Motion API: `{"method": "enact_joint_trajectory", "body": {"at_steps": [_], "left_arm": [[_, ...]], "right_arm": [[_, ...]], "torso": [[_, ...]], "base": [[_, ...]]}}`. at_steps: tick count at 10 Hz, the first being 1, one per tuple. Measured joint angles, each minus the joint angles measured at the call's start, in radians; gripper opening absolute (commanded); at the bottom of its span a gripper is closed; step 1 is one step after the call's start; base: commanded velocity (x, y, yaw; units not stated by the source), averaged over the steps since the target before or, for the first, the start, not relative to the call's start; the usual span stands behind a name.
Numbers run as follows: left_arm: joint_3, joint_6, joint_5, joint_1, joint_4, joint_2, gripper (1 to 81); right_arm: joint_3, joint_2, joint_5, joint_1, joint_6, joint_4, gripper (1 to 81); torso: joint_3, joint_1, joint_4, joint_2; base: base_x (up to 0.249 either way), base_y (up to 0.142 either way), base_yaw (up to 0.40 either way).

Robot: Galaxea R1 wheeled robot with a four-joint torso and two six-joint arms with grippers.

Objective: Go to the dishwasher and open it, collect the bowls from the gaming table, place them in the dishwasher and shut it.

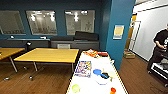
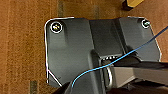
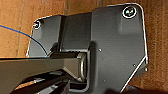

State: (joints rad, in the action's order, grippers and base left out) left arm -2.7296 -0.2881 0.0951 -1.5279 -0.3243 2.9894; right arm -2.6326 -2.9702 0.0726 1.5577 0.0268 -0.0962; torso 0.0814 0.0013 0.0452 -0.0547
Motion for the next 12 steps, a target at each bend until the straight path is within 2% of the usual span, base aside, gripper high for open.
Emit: {"method": "enact_joint_trajectory", "body": {"at_steps": [3, 7, 9, 12], "left_arm": [[0.0, 0.0, -0.003, -0.007, 0.0, 0.0, 81.1], [0.0, 0.0, -0.003, -0.005, 0.0, 0.0, 81.1], [0.0, 0.0, -0.002, -0.005, 0.0, 0.0, 81.1], [0.0, 0.0, 0.001, -0.005, 0.0, 0.0, 81.1]], "right_arm": [[0.108, 0.075, 0.01, 0.013, 0.0, 0.01, 81.1], [0.362, 0.236, 0.018, 0.008, 0.001, 0.053, 81.1], [0.539, 0.351, 0.039, -0.007, 0.008, 0.071, 81.1], [0.824, 0.595, 0.087, -0.026, 0.023, 0.089, 81.1]], "torso": [[0.0, -0.001, 0.0, 0.0], [0.0, -0.001, 0.0, 0.0], [0.0, -0.001, 0.0, 0.0], [0.0, -0.001, 0.0, 0.0]], "base": [[0.0, 0.0, 0.0], [0.0, 0.0, 0.0], [0.0, 0.0, 0.0], [0.0, 0.0, 0.0]]}}
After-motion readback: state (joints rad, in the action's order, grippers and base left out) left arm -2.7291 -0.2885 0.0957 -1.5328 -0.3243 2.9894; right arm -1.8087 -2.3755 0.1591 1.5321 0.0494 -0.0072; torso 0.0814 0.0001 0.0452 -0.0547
